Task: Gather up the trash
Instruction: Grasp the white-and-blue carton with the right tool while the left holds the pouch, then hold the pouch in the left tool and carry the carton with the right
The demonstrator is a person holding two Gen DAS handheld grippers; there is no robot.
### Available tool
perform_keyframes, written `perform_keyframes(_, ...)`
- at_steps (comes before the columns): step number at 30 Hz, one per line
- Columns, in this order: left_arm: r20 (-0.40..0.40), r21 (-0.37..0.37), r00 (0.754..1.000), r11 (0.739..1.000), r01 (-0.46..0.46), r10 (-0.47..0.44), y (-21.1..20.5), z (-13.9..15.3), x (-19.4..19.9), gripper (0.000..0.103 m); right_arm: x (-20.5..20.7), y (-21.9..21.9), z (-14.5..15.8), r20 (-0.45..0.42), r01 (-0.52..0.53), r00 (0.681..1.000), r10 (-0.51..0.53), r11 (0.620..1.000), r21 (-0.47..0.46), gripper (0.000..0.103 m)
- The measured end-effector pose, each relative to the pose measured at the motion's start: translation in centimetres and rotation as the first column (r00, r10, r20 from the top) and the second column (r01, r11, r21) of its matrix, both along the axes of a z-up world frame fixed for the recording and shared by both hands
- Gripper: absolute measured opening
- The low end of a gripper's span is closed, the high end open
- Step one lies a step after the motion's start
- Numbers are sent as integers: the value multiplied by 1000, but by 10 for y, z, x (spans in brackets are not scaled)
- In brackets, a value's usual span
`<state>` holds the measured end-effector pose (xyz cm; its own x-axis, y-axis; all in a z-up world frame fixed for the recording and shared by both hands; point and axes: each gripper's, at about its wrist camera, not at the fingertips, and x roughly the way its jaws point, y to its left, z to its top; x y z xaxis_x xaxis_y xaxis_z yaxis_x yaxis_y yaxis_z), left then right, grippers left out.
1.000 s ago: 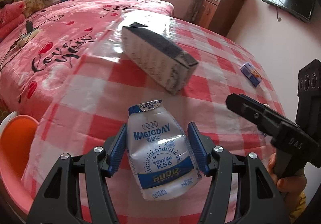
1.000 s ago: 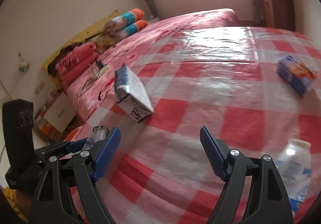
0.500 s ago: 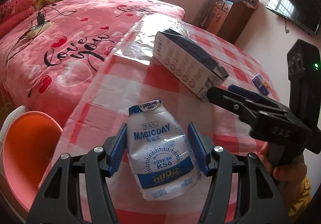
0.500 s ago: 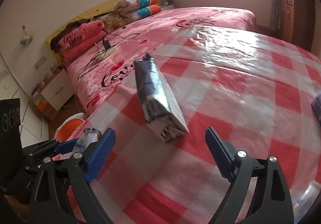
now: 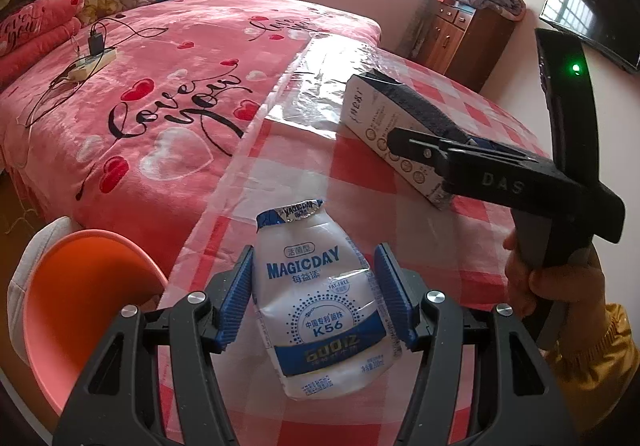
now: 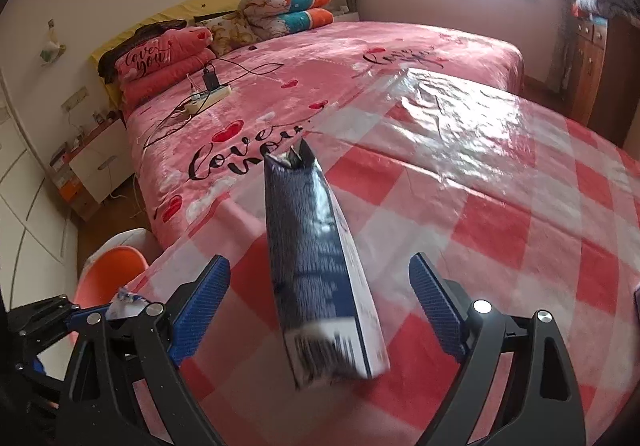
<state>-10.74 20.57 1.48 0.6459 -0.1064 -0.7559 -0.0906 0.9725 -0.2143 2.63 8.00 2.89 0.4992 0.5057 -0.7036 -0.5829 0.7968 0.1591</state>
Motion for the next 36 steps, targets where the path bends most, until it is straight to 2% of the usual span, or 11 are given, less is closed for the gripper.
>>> perform_keyframes(4,2,10,1000,1000,1,-1,1,-1,0,61,3,8,-5,9,-9,1000,9,1000,-13,88)
perform_keyframes(5,1,8,1000,1000,3,-3,1,-1,1,61,4,9,-6,9,-9,1000,9,1000,-22,79)
perform_keyframes(9,0,11,1000,1000,12,-12,-1,-2,2,61,5,11,-7,10,-3,1000,3,999,-33,69)
perform_keyframes(12,1,13,1000,1000,19,-19,-3,-2,2,61,4,11,-7,20,3,1000,-2,999,-46,56)
perform_keyframes(14,-2,13,1000,1000,22,-22,-4,-3,2,61,1,12,-8,28,6,1000,-4,998,-61,43)
perform_keyframes(23,-6,11,999,999,39,-39,-9,-5,3,61,-13,0,-10,44,55,998,-51,995,-81,40)
perform_keyframes(36,-3,46,998,997,68,-68,-23,-4,-3,61,-50,-39,-3,40,131,991,-129,991,-40,38)
